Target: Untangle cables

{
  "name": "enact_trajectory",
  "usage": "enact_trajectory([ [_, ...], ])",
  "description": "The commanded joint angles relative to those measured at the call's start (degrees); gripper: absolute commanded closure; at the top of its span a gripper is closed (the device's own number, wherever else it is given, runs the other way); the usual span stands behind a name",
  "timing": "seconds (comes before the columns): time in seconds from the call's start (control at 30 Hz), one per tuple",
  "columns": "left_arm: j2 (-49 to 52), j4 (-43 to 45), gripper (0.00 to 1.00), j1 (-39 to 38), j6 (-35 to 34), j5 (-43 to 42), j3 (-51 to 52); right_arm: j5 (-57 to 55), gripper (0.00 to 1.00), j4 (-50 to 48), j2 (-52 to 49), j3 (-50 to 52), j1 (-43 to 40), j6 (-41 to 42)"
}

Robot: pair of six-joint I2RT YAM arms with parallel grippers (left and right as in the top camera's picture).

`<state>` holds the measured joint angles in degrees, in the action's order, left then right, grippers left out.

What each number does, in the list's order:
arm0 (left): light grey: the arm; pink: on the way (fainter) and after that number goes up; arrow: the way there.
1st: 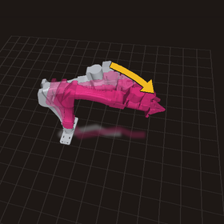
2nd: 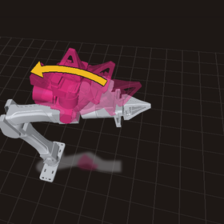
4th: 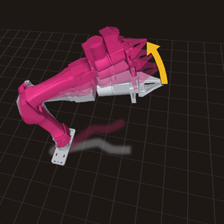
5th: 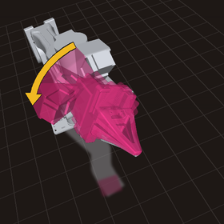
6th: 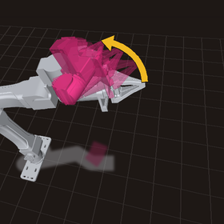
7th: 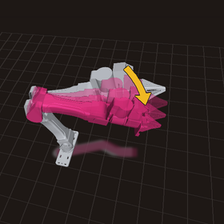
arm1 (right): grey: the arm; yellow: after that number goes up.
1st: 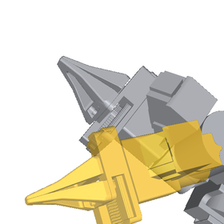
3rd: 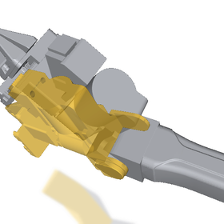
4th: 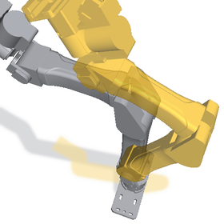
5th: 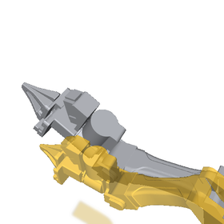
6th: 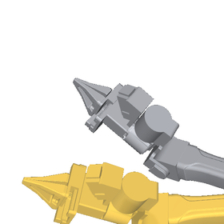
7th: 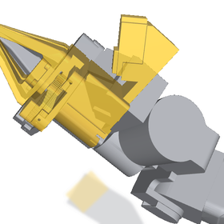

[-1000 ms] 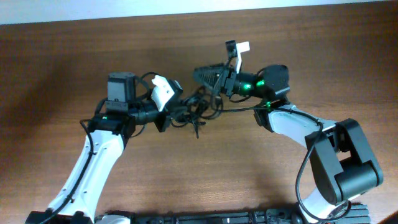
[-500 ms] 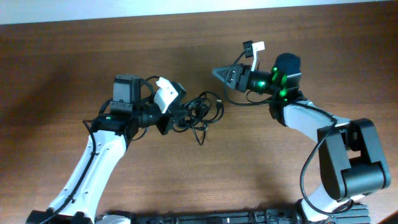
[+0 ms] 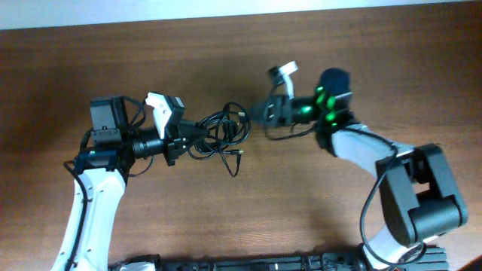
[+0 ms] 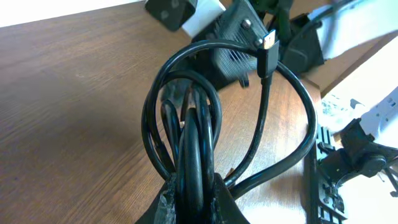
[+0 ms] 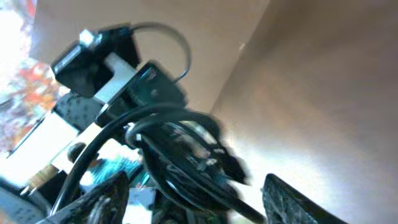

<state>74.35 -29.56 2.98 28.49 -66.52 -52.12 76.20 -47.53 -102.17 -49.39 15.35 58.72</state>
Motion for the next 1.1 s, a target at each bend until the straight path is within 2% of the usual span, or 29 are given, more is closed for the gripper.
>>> enact_trajectory([
  [0.0,-0.92,0.09,1.00,0.17,1.44,-3.15,-0.52,0.66,0.35,-10.27,1.20,-0.20,4.13,9.66],
  [0.07,-0.92,0.11,1.00,0.17,1.66,-3.15,-0.52,-1.62,0.35,-19.65,1.20,-0.20,4.15,16.46],
  [0.13,-0.92,0.11,1.00,0.17,1.90,-3.13,-0.52,-5.31,0.36,-25.00,1.20,-0.20,4.11,20.31],
  [0.43,-0.81,0.11,1.00,0.17,2.05,-2.73,-0.52,-10.27,0.36,-25.40,1.20,-0.20,4.20,22.58],
  [0.47,-0.81,0.09,1.00,0.17,2.05,-2.73,-0.52,-10.75,0.36,-25.38,1.20,-0.20,4.17,21.99],
  [0.57,-0.76,0.11,1.00,0.17,2.03,-2.73,-0.52,-11.37,0.36,-23.17,1.20,-0.20,4.02,12.68],
  [0.63,-0.76,0.44,1.00,0.59,2.05,-2.73,-0.52,-12.22,0.36,-21.42,1.18,-0.20,4.02,12.90],
  [0.73,-0.76,0.74,1.00,3.06,4.59,-1.44,-0.52,-11.78,0.36,-21.53,1.20,-0.20,4.02,17.79],
  [0.87,-0.76,0.33,1.00,3.41,4.59,8.20,-0.52,-10.45,0.36,-21.97,1.20,-0.20,2.54,18.51],
  [1.07,-0.76,0.50,1.00,3.39,4.83,8.76,-0.52,-10.10,0.36,-21.68,1.18,-0.20,3.43,19.78],
])
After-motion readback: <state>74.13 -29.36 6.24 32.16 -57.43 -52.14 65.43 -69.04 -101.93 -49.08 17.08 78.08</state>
